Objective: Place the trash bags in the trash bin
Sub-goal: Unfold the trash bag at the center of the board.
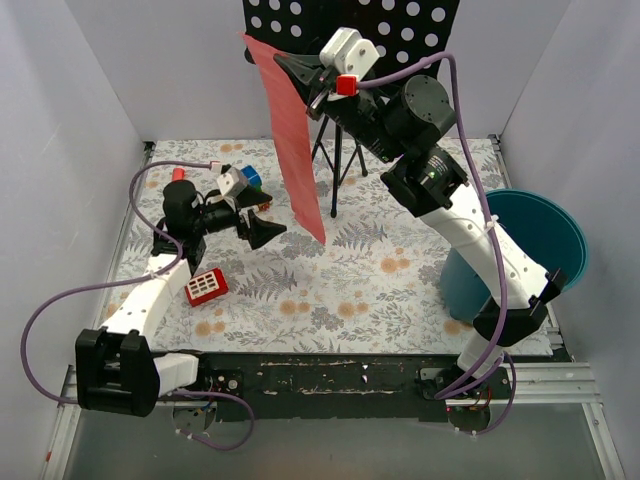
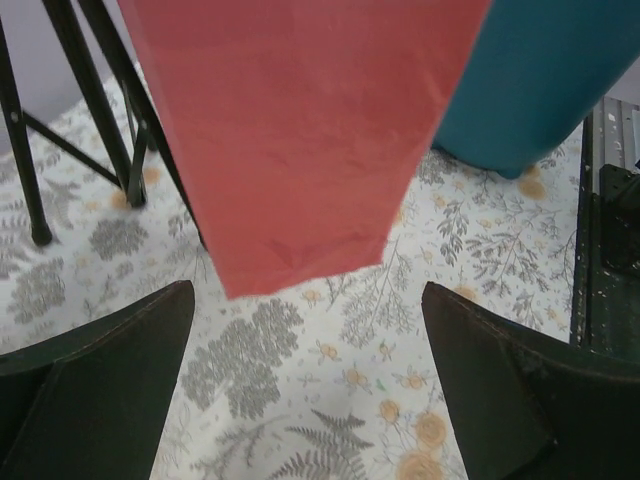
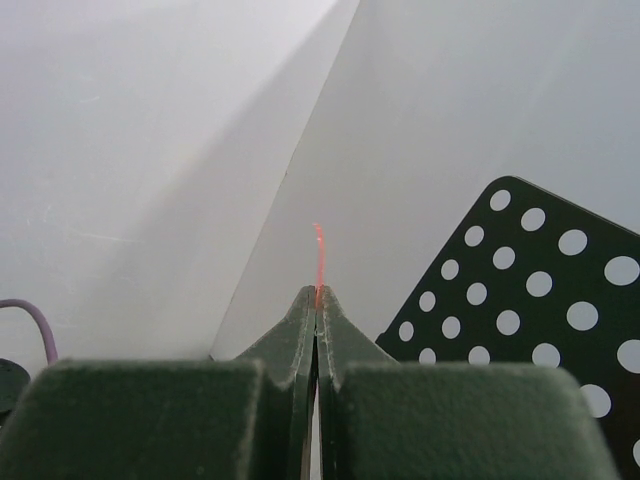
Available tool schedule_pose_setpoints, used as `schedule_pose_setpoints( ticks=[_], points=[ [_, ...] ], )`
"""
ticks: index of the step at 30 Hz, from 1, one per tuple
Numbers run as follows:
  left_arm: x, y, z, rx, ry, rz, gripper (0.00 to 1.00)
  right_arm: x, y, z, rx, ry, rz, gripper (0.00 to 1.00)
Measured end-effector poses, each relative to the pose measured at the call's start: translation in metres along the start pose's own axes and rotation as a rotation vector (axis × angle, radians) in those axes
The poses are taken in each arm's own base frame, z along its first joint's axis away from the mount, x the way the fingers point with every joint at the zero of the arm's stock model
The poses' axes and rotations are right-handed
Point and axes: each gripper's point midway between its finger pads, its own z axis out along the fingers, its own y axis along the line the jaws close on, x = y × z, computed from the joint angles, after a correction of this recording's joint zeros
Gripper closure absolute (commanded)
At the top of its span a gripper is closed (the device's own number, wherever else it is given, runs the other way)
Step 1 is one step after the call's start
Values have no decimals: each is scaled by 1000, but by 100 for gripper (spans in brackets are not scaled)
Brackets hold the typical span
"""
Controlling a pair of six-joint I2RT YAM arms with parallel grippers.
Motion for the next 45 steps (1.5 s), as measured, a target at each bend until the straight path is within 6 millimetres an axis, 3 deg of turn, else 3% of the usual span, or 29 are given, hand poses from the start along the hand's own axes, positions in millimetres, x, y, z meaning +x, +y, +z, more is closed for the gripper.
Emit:
schedule_pose_setpoints(
  ticks=[4, 12, 14, 20, 25, 29, 33, 36, 40, 41, 45],
  points=[
    [-16, 1, 21, 37, -32, 60, 2, 0, 2, 0, -5, 1, 2, 99],
    [1, 3, 38, 101, -21, 60, 4, -7, 7, 1, -12, -9, -11, 99],
    [3, -9, 44, 150, -19, 66, 16, -8, 6, 1, -5, -8, -17, 99],
    [13, -64, 72, 283, -2, 142, 65, -7, -3, 3, 41, -9, -61, 99],
    [33, -67, 65, 246, 85, 82, 97, 1, -17, 2, 123, -2, -94, 99],
    [36, -79, 43, 208, 130, 36, 100, 51, -13, -12, 140, 102, -96, 99],
    [26, -96, 19, 163, 122, 37, 100, 130, 2, -44, 123, 282, -64, 99],
    [28, -104, 7, 137, 130, 23, 100, 170, 13, -61, 110, 373, -39, 99],
    [35, -108, -3, 108, 169, -15, 100, 189, 23, -72, 89, 429, -32, 41],
    [37, -108, -5, 105, 180, -22, 100, 192, 23, -74, 87, 444, -41, 32],
    [38, -110, -10, 108, 226, -27, 100, 217, 21, -81, 59, 571, -61, 25]
  ],
)
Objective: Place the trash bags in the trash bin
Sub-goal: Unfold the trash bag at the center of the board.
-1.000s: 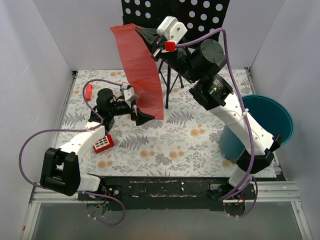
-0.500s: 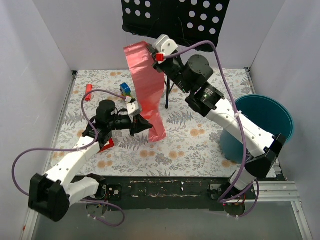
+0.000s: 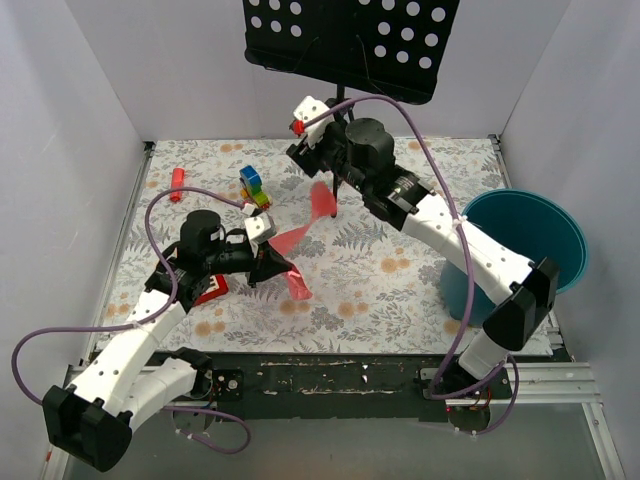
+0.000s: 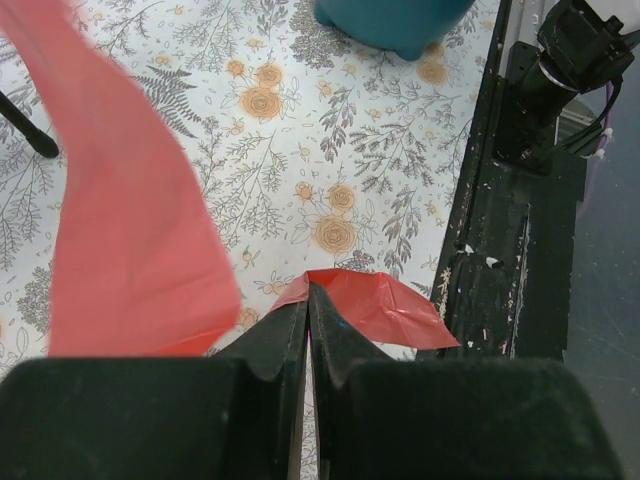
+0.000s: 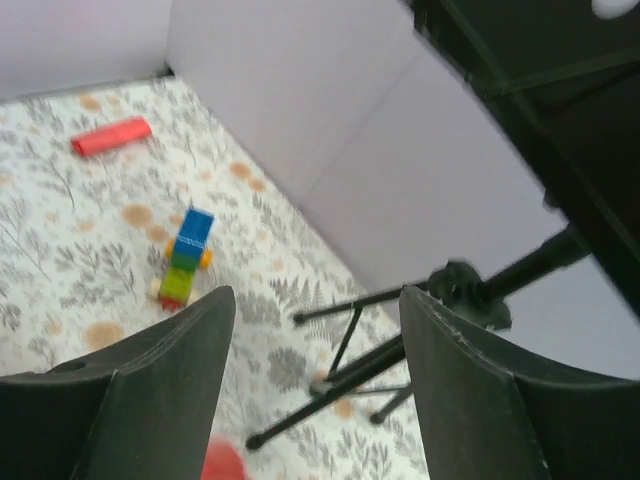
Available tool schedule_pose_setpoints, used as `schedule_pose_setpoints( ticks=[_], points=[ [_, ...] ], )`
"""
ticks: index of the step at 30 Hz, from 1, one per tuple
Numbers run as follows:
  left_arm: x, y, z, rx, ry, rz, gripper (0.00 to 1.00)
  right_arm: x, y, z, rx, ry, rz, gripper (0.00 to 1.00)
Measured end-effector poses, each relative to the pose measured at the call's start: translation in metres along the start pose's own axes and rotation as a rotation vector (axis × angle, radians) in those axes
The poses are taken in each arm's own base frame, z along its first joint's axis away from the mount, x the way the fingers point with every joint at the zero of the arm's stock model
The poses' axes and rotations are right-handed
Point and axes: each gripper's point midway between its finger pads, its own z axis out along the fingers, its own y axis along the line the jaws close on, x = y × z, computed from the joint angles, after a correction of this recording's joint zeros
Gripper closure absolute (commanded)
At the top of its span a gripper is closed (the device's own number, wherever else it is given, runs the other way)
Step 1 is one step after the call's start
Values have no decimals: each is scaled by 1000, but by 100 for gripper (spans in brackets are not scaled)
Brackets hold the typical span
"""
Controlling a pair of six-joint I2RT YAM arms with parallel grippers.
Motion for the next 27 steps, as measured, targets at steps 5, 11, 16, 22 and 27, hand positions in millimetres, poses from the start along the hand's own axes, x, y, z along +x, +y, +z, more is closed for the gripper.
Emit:
schedule_pose_setpoints(
  ticks=[5, 11, 16, 22, 27],
  points=[
    [-6, -1, -4, -5, 14, 1, 100, 75, -20, -7, 2, 226, 66, 23],
    [-15, 7, 1, -31, 6, -64, 100, 99, 12, -87, -203, 237, 66, 23],
    [-40, 26, 9, -60, -45, -138, 100, 51, 54, -155, -427, 15, 34, 24],
    [-80, 36, 12, -65, -114, -163, 100, 63, 88, -165, -572, -18, 67, 24],
    [-109, 36, 9, -60, -164, -149, 100, 108, 118, -156, -656, 86, 155, 24]
  ],
)
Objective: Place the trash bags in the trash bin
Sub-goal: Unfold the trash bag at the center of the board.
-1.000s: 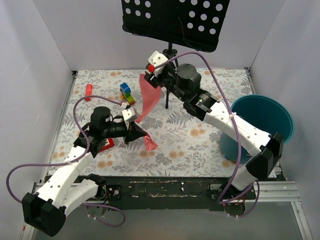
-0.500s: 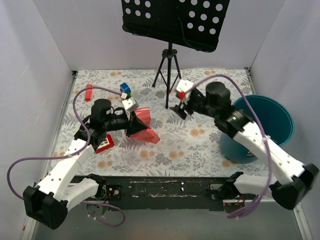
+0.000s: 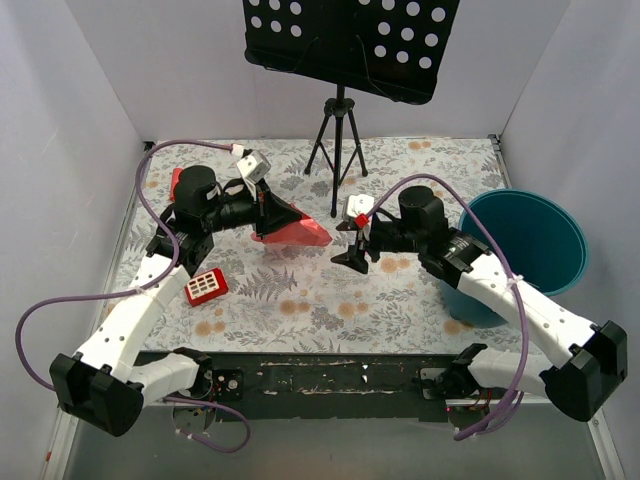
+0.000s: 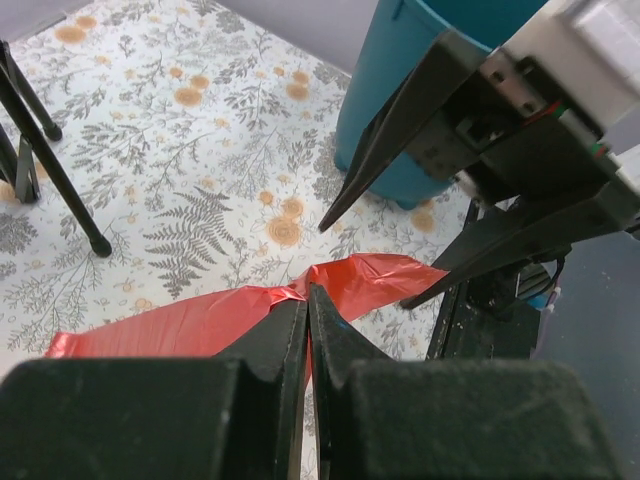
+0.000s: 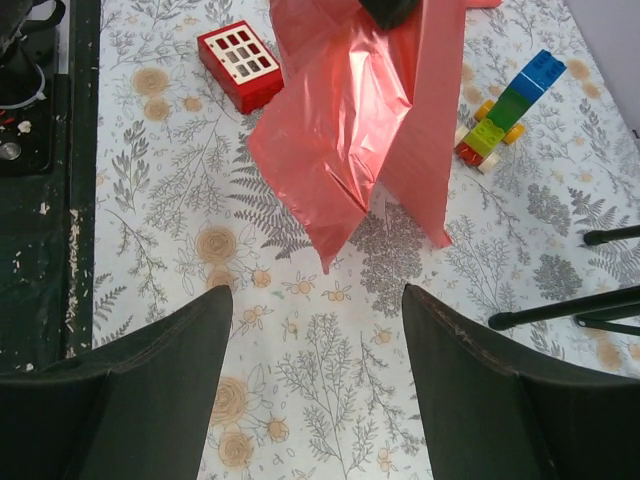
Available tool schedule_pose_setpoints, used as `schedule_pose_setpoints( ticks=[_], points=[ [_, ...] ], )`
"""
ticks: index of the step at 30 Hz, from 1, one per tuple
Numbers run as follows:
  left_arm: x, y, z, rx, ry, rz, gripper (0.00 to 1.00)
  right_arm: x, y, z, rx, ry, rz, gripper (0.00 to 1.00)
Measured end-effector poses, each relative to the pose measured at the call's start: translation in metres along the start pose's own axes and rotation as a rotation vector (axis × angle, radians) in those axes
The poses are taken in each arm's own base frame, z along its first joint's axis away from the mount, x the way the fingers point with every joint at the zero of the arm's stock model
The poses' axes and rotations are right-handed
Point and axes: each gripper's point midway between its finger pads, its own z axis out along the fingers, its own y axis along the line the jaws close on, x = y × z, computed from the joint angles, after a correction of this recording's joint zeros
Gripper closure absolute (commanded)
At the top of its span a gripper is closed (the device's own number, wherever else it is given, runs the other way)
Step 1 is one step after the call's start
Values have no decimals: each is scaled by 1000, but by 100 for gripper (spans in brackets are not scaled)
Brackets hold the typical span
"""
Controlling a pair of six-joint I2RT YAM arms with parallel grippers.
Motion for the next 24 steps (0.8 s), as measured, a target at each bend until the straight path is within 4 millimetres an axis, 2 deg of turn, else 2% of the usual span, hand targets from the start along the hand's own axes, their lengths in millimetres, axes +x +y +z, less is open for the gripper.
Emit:
schedule_pose_setpoints(
  ticks=[2, 5, 7, 9, 12, 14, 15, 16, 17, 18, 20, 24],
  points=[
    [-6, -1, 0, 1, -10, 6, 100, 5, 0, 6, -9, 5, 23, 25],
    [-10, -2, -1, 0, -16, 10, 100, 2, -4, 14, -11, -20, 44, 31],
    [-12, -3, -2, -1, -17, 9, 100, -4, -6, 19, -12, -50, 60, 44],
    [-13, -2, -3, -4, -18, 9, 100, -8, -8, 23, -15, -72, 73, 62],
    [-13, -1, -3, -9, -18, 8, 100, -9, -8, 30, -39, -85, 102, 95],
    [-13, 0, -4, -14, -18, 6, 100, -8, -8, 35, -54, -83, 118, 99],
    [-13, 1, -4, -17, -17, 6, 87, -8, -8, 37, -62, -78, 129, 99],
    [-13, 2, -5, -23, -13, 12, 62, -8, -9, 38, -66, -71, 133, 99],
    [-13, 3, -5, -28, -7, 35, 48, -8, -10, 38, -68, -60, 125, 99],
    [-12, 5, -7, -34, 4, 70, 41, -11, -12, 37, -68, -46, 110, 99],
    [-11, 6, -12, -42, 43, 171, 32, -21, -21, 34, -61, -11, 56, 99],
    [-19, 6, -28, -34, 108, 468, 28, -52, -37, 21, -56, 32, -88, 99]
  ],
)
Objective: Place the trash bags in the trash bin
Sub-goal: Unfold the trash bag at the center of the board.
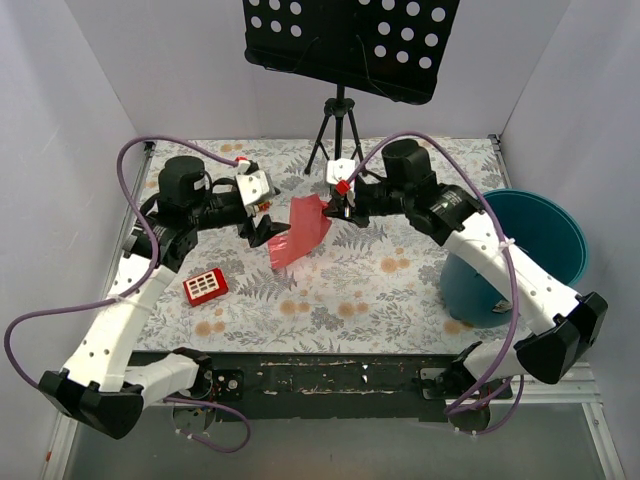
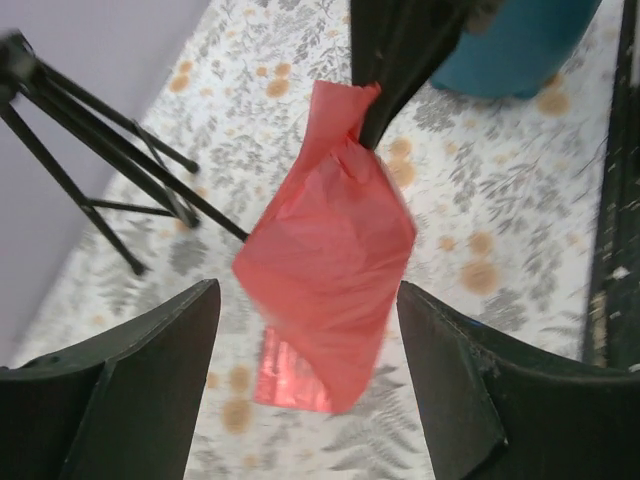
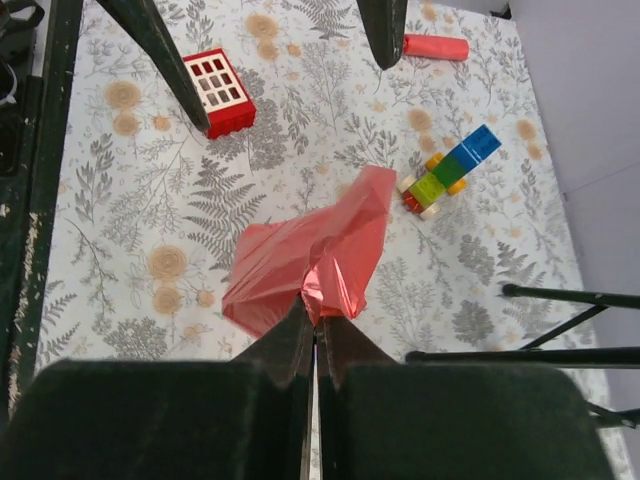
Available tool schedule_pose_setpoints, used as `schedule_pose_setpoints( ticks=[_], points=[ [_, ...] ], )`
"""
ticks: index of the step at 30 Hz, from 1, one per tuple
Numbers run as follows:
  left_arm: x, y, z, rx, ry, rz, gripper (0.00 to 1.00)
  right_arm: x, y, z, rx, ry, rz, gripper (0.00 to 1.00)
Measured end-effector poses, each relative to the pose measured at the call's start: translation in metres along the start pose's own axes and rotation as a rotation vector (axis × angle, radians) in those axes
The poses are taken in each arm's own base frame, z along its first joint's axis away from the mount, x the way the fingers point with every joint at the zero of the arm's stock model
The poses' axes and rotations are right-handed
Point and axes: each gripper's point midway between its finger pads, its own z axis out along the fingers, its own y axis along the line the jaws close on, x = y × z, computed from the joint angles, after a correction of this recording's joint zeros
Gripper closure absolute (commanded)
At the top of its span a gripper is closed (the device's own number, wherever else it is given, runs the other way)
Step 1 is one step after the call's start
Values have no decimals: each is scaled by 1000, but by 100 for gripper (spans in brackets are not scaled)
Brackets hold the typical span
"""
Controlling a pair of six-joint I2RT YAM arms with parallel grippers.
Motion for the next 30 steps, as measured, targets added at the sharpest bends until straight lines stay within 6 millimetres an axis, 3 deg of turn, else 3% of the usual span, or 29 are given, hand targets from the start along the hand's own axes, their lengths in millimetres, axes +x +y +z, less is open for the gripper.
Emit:
schedule_pose_setpoints(
  ticks=[4, 8, 14, 19, 23, 30],
  points=[
    [-12, 2, -7, 29, 1, 232, 28, -8, -5, -5, -33, 53, -57, 99],
    [-21, 10, 2, 54, -24, 345, 29, 6, -6, 5, -86, 120, -53, 99],
    [-10, 18, 26, 114, -35, 348, 34, 31, 2, 11, -130, 201, -9, 99],
    [-11, 13, 34, 170, -65, 326, 40, 28, 2, 11, -123, 201, 0, 99],
    [-15, 3, 37, 211, -89, 324, 53, 26, 2, 11, -116, 198, 14, 99],
    [-13, -7, 48, 267, -99, 310, 65, 24, 1, 11, -109, 192, 26, 99]
  ],
)
